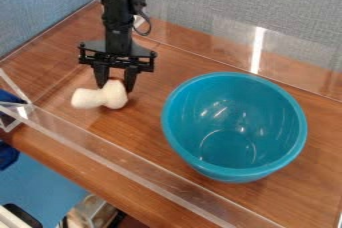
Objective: Remove the mushroom from inside the blue bowl and put it on the table
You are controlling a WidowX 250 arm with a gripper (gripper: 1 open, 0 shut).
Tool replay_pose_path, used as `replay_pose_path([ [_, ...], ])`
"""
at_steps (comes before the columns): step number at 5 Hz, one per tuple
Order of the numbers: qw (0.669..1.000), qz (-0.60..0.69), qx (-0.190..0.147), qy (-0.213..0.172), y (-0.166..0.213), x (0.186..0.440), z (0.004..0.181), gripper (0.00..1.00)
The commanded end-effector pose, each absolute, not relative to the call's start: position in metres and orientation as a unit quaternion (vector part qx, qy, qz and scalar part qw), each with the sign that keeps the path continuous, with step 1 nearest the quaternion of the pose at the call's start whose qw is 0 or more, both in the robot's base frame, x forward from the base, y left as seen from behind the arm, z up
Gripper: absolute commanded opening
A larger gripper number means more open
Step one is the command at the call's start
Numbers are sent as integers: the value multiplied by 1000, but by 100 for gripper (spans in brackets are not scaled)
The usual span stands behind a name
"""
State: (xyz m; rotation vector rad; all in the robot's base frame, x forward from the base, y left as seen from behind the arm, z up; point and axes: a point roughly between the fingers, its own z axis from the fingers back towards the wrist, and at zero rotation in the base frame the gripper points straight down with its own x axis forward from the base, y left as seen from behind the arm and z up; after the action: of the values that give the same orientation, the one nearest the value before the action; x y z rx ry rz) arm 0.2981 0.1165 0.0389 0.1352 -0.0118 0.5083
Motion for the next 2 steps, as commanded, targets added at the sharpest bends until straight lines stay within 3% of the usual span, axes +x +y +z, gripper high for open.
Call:
replay_pose_path([
  [1, 962, 265, 68, -30, 126, 309, 50, 0],
  [2, 961, 265, 67, -30, 126, 311, 49, 0],
])
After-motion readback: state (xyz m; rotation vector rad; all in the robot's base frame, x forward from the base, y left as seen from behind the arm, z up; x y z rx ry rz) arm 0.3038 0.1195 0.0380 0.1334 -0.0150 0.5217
